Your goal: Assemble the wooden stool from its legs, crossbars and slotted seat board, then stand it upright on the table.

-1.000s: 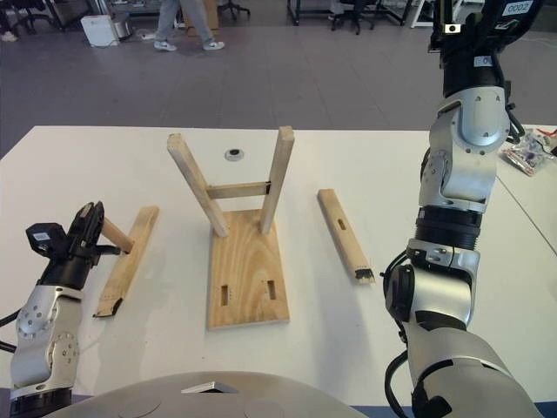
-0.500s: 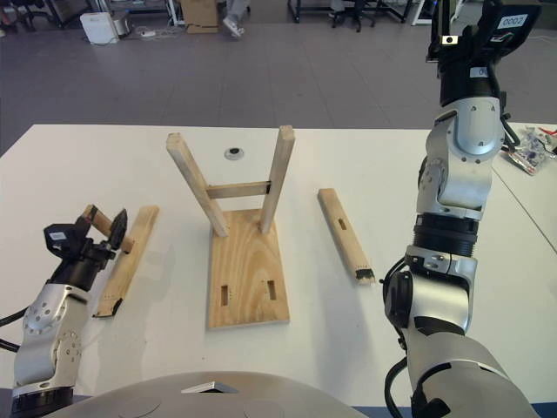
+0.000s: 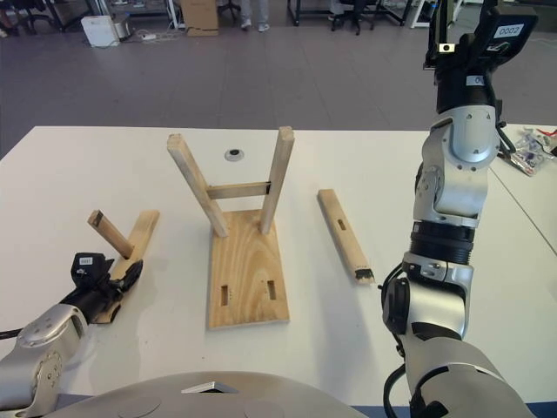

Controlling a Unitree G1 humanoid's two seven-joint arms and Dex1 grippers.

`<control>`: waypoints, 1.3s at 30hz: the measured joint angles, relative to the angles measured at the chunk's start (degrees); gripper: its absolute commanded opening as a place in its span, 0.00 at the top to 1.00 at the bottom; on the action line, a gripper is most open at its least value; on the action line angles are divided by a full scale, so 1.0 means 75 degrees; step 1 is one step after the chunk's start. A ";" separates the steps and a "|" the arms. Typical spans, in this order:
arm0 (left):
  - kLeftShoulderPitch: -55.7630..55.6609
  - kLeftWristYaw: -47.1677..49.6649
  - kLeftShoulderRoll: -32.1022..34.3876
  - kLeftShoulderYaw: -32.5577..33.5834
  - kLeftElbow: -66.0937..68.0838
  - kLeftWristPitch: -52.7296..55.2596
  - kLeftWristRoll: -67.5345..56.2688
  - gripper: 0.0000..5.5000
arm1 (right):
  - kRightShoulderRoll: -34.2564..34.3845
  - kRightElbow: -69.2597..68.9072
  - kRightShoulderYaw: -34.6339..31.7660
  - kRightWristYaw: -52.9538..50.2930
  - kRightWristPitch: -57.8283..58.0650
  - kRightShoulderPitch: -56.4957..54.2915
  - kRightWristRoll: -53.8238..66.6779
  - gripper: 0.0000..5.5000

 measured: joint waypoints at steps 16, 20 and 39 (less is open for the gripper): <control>-0.0732 -0.1026 0.0591 0.0698 0.0407 -0.0020 -0.0568 0.63 | 0.0320 -0.0513 0.0040 0.0389 0.0339 0.0240 0.0674 0.52; -0.1953 -0.1197 0.0749 0.1672 0.0422 -0.0325 -0.1404 0.63 | 0.0579 -0.0621 -0.0200 0.0760 0.0804 0.0193 0.1919 0.52; -0.8319 -0.1668 0.2136 0.0441 0.0611 0.2671 -0.9098 0.63 | 0.0219 0.0124 -0.0268 0.4212 0.8130 -0.1816 0.9931 0.08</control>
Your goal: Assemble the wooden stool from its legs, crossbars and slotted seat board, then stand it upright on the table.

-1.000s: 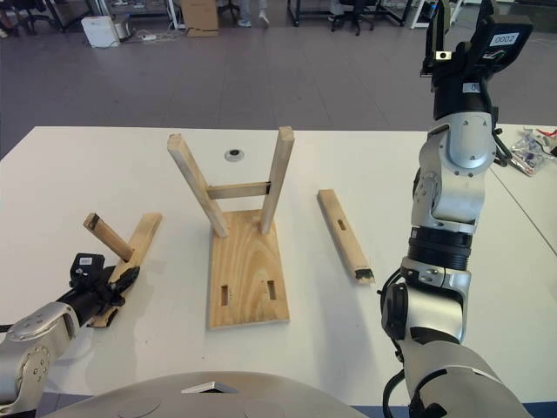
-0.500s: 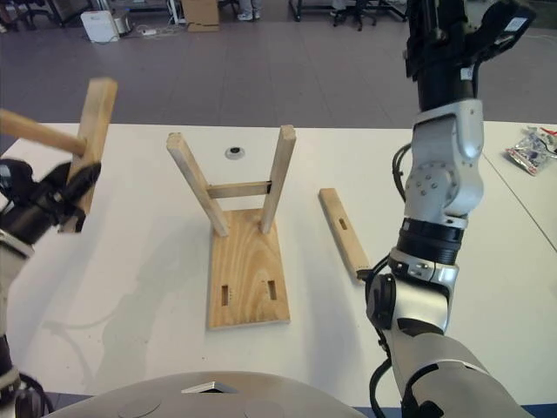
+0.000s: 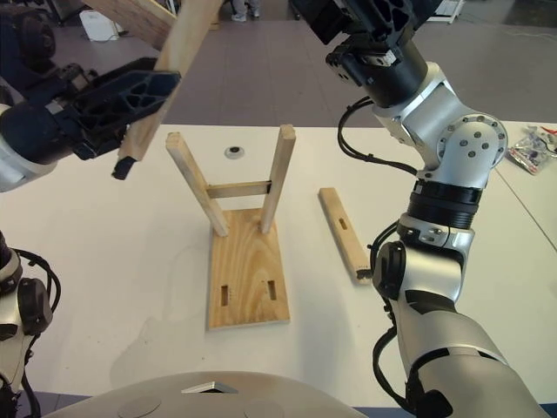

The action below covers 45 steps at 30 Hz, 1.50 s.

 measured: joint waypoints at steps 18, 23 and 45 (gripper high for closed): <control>0.0191 0.0569 0.0341 -0.0360 -0.0504 -0.0293 -0.0443 0.63 | 0.0587 -0.0822 0.0355 -0.0501 -0.0113 -0.0047 0.0209 0.62; 0.0337 0.0341 0.0513 -0.0364 -0.0494 -0.0291 -0.0285 0.63 | 0.0536 -0.0956 0.0576 -0.0292 -0.0278 -0.0036 -0.0288 0.62; 0.8432 -0.1245 -0.0153 0.0696 -0.1255 -0.1210 0.2071 0.27 | -0.2359 -0.2774 0.1168 0.4019 -0.0721 0.2601 -0.3030 0.63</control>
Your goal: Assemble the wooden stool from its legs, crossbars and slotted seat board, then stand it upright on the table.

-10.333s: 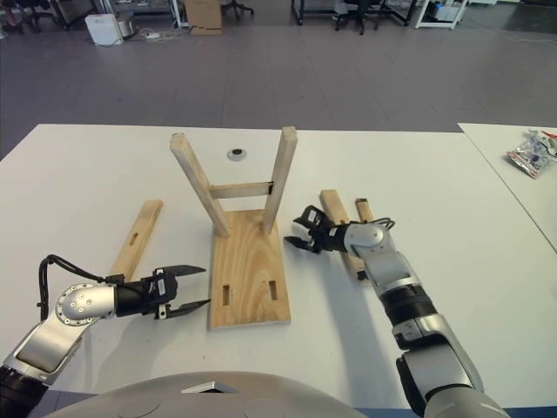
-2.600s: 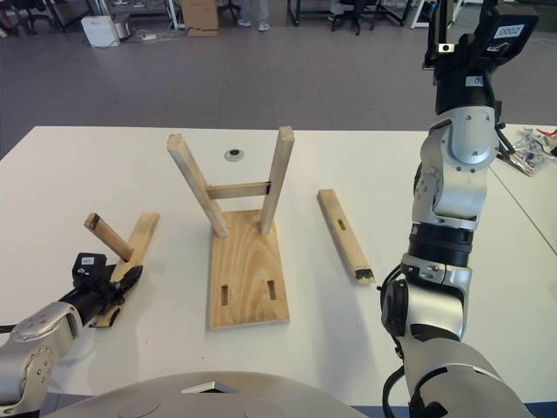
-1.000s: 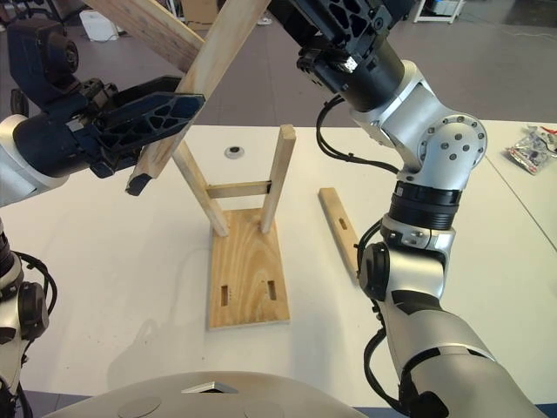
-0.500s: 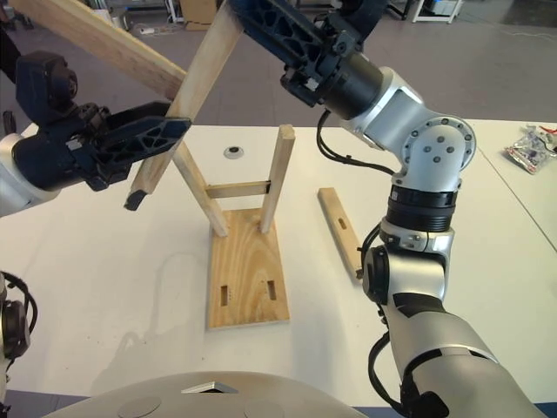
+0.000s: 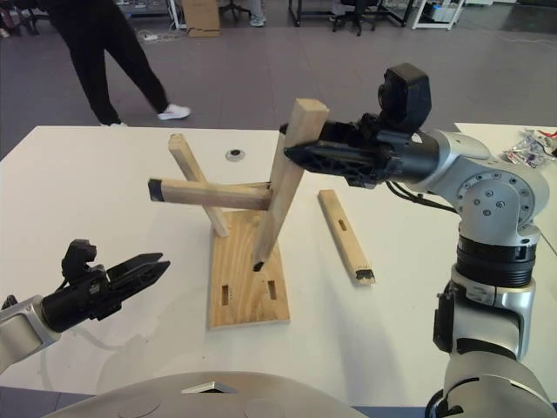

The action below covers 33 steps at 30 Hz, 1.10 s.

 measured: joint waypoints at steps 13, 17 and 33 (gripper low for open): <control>-0.0032 -0.0390 -0.0130 -0.0215 0.0701 -0.0419 0.0913 0.27 | 0.0139 -0.0748 0.0720 0.0668 -0.1424 0.1844 -0.1483 0.63; -0.0072 -0.0354 -0.0132 -0.0216 0.0688 -0.0415 0.0926 0.27 | 0.0213 -0.0753 0.0790 0.0614 -0.1481 0.1866 -0.1495 0.63; -0.0070 -0.0318 -0.0148 -0.0226 0.0530 -0.0406 0.0925 0.27 | 0.0215 -0.0171 0.1268 0.1212 -0.2434 0.2137 -0.2111 0.63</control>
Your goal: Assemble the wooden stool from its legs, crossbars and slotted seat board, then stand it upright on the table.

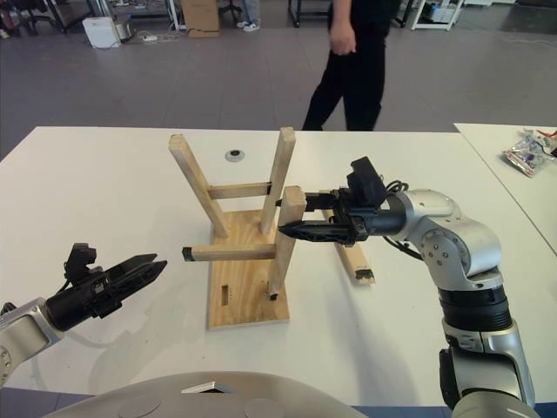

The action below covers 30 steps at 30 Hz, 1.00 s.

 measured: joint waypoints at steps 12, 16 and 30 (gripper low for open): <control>0.0230 -0.0008 -0.0198 -0.0175 -0.0043 -0.0067 0.0049 0.27 | -0.0357 -0.0302 0.0369 0.0392 -0.1532 0.0851 -0.0708 0.63; 0.0345 0.0026 -0.0415 -0.0303 -0.0107 -0.0166 0.0193 0.27 | -0.0427 -0.0198 0.0625 0.0366 -0.1608 0.0653 -0.0707 0.63; 0.0454 0.0033 -0.0820 -0.0672 -0.0179 -0.0371 0.0343 0.27 | -0.0817 0.0152 0.1418 0.0090 -0.1648 -0.0165 -0.0695 0.63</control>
